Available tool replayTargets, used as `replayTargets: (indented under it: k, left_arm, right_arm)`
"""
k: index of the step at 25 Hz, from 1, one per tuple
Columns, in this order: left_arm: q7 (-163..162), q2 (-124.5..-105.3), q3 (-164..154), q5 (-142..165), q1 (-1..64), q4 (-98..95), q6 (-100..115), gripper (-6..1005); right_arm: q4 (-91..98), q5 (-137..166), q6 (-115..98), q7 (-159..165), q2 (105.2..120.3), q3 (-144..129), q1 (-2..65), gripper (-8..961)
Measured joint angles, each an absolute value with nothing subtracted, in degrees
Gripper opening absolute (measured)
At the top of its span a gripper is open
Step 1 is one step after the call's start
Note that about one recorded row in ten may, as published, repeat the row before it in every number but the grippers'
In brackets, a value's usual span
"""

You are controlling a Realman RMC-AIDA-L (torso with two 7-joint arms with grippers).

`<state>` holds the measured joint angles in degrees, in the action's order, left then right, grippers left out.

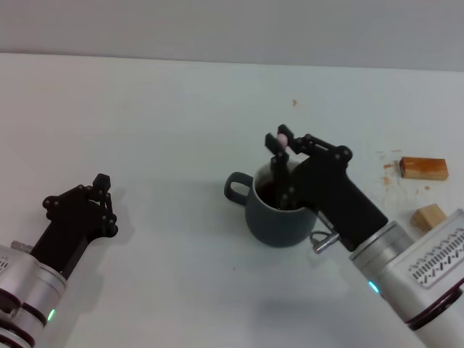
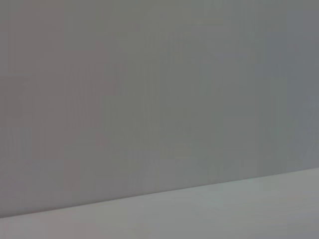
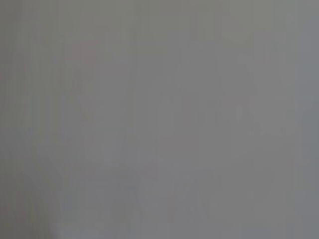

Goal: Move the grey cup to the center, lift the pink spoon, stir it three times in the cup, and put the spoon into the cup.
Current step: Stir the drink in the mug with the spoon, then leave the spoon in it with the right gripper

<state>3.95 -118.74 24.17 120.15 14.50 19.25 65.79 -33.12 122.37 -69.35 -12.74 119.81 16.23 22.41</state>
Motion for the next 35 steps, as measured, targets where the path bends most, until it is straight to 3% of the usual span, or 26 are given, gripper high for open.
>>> replayTargets:
  k: [13, 28, 35]
  left_arm:
    - [3.66, -118.83, 23.94, 120.15, 14.74, 18.53, 65.06, -2]
    - [3.83, -118.83, 24.08, 120.15, 14.86, 18.77, 64.94, -2]
    - [3.79, -118.86, 24.02, 120.15, 14.96, 18.75, 64.94, -2]
  right_arm:
    - [-35.00, 122.71, -73.04, -13.34, 119.61, 14.70, 17.55, 68]
    - [-33.33, 122.29, -69.84, -13.03, 119.89, 14.76, 22.34, 68]
    - [-32.99, 122.27, -71.18, -13.33, 119.42, 16.53, 20.70, 69]
